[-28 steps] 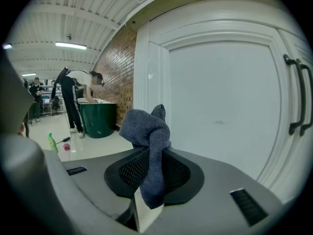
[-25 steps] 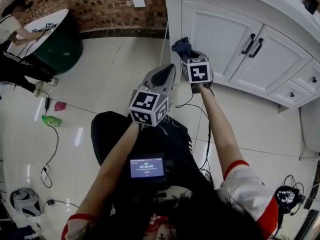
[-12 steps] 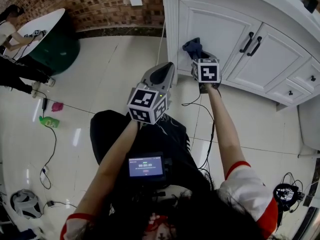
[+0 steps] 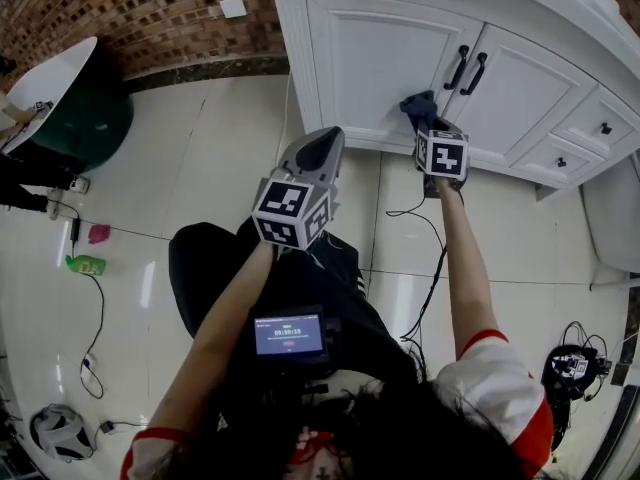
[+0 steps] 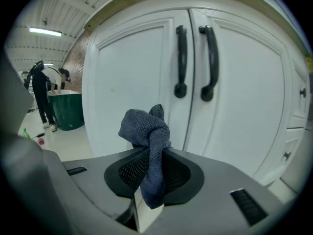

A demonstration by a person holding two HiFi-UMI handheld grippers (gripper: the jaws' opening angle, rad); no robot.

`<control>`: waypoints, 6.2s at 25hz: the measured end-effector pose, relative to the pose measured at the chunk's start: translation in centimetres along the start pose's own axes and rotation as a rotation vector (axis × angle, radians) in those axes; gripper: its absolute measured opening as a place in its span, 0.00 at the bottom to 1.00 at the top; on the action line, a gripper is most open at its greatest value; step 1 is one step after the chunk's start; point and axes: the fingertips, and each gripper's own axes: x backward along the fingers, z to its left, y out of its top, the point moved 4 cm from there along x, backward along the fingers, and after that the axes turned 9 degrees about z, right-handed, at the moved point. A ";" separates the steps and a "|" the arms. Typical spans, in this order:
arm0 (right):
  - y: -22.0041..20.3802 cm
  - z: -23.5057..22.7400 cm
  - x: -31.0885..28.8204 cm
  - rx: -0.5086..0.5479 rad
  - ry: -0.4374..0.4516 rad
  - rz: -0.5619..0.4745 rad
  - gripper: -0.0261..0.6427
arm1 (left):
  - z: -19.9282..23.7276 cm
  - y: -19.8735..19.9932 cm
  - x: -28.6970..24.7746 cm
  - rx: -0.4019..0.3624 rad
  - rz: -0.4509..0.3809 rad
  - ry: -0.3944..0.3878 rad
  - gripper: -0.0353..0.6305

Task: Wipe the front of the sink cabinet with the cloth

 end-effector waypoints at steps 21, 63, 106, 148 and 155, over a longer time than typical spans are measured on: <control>-0.2 10.8 -3.2 0.044 0.203 0.011 0.17 | -0.1 -1.6 -2.2 0.049 0.025 0.005 0.11; -5.3 0.4 -3.7 -0.035 0.078 0.077 0.17 | 1.6 -2.3 -2.4 0.066 0.034 0.074 0.11; -11.2 -1.3 -6.8 -0.032 0.010 0.206 0.17 | 4.3 -2.2 -1.9 0.051 0.035 0.091 0.11; 13.7 -16.8 15.8 0.064 -0.077 -0.243 0.17 | -15.1 5.4 -11.5 -0.114 0.026 -0.211 0.11; 11.4 -24.4 17.1 -0.004 -0.200 -0.202 0.17 | -16.0 4.1 -12.1 -0.126 0.059 -0.221 0.11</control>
